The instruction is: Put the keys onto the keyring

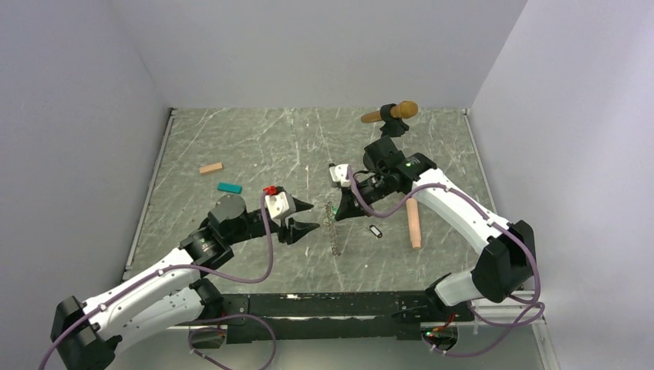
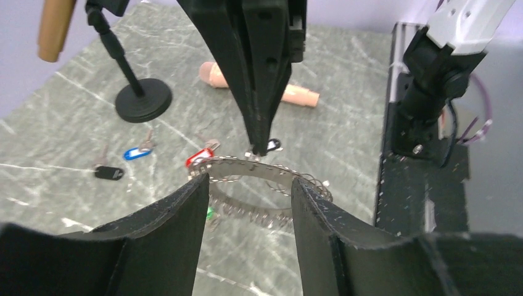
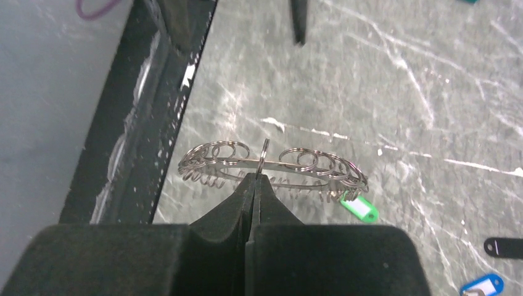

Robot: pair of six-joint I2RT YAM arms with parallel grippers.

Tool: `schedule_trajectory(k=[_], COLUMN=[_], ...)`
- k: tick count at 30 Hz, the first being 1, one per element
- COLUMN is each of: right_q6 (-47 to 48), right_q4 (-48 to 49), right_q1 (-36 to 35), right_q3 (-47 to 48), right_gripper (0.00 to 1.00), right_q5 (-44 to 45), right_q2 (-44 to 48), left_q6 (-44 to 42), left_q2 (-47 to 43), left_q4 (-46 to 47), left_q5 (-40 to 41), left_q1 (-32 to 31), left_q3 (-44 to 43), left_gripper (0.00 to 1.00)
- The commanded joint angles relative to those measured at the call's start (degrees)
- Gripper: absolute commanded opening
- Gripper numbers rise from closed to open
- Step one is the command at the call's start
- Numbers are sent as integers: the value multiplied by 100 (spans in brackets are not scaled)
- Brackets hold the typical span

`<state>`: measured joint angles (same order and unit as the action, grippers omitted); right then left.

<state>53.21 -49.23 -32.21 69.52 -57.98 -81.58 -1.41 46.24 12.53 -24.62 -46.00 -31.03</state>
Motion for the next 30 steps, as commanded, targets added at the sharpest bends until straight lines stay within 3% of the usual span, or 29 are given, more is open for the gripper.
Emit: schedule_trajectory(k=[1, 7, 17, 30], right_q6=[479, 396, 418, 418], right_q4=[-602, -616, -666, -673], right_q1=[-338, -391, -432, -434], right_q3=[383, 427, 442, 448], right_gripper=[0, 0, 0, 0], right_q5=[1090, 1414, 1318, 1179], right_q2=[36, 86, 82, 43], left_q6=[-1111, -1231, -950, -345], left_q2=[-97, 365, 1103, 1792], left_q4=[-1518, -1315, -109, 851], left_q5=[256, 239, 382, -132], left_q1=[7, -112, -334, -344], left_q3=[-513, -662, -681, -581], left_gripper=[56, 54, 48, 35])
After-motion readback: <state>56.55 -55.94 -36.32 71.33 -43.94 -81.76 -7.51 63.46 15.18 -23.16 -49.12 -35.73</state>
